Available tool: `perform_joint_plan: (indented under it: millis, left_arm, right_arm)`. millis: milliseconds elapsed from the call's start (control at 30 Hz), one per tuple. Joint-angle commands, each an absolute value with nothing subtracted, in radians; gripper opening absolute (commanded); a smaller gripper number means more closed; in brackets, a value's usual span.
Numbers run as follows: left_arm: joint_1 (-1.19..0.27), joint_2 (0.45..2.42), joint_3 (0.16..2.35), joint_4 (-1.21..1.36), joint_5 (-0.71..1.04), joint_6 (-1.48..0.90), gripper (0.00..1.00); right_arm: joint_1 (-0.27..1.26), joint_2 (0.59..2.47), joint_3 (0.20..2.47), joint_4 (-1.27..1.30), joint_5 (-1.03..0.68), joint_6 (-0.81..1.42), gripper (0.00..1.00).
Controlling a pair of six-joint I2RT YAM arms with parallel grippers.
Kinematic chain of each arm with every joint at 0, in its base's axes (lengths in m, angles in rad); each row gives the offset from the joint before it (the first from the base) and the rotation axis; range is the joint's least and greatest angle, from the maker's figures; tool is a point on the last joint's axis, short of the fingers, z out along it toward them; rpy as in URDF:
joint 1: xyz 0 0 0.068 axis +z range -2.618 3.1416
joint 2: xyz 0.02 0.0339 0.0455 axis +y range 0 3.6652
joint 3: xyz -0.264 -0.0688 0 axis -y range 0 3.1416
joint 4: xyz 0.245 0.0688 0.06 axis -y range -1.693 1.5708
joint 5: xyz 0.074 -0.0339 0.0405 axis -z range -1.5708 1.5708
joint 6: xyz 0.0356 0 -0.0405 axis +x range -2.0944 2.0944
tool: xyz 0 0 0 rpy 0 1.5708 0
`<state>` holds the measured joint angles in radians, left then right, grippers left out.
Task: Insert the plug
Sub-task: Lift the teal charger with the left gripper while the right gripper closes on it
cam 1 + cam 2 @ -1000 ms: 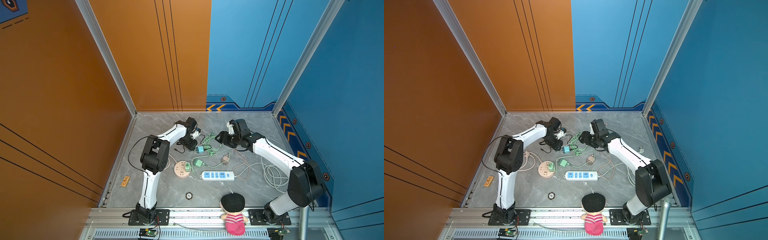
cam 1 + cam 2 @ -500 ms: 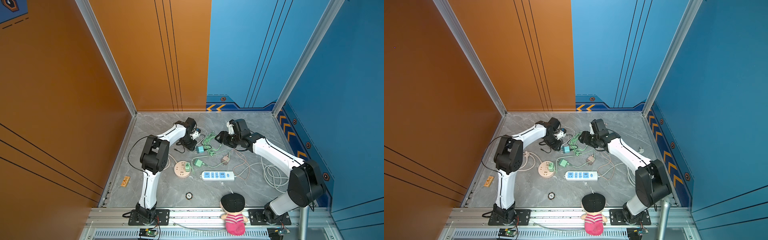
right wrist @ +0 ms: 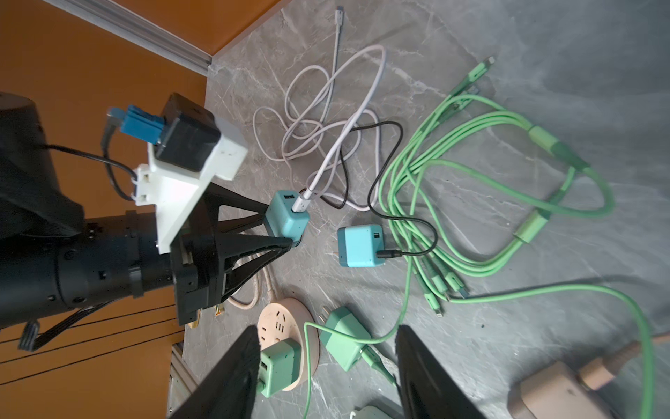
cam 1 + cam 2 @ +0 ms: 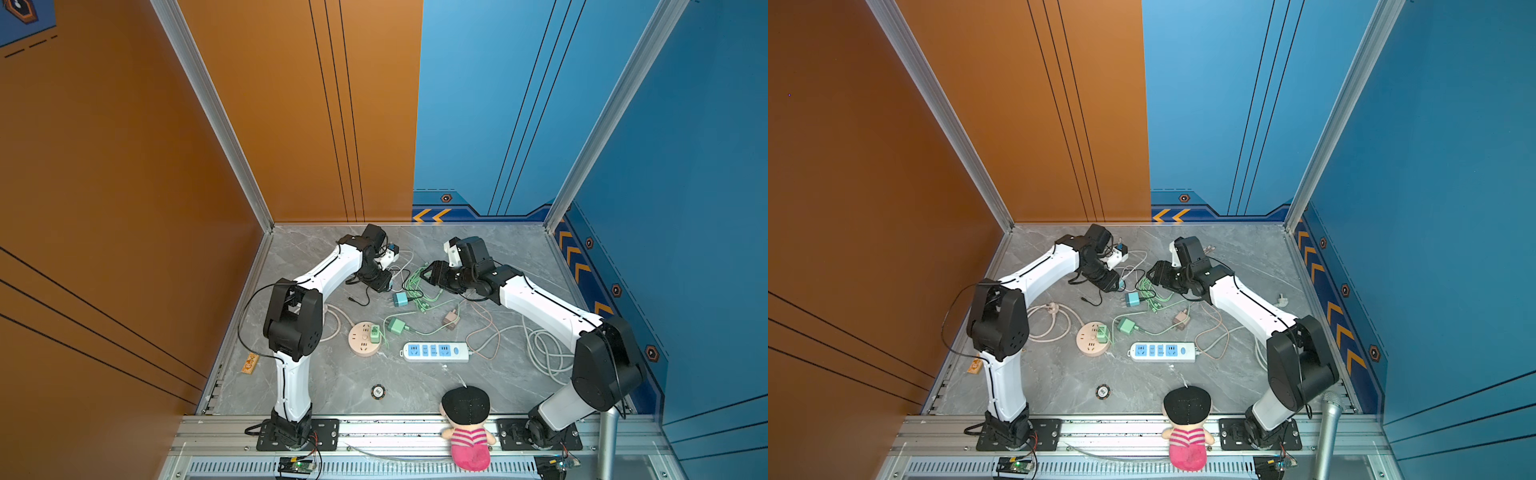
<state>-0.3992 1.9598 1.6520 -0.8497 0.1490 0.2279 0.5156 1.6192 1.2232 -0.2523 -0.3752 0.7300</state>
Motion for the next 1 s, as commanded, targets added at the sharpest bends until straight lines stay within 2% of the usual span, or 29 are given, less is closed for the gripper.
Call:
perform_joint_plan:
  millis: [0, 500, 767, 967]
  left_arm:
    - [-0.391, 1.898, 1.617, -0.866, 0.184, 0.217, 0.41]
    - [-0.412, 1.705, 1.497, -0.848, 0.222, 0.183, 0.41]
    - [-0.431, 1.651, 1.466, -0.832, 0.217, 0.175, 0.41]
    - [-0.431, 1.629, 1.439, -0.797, 0.214, 0.161, 0.41]
  right_arm:
    - [0.546, 1.677, 1.288, -0.226, -0.411, 0.727, 0.61]
    - [0.638, 1.857, 1.436, -0.167, -0.44, 0.754, 0.58]
    - [0.659, 1.879, 1.457, -0.164, -0.468, 0.755, 0.58]
    - [0.666, 1.884, 1.456, -0.15, -0.511, 0.758, 0.52]
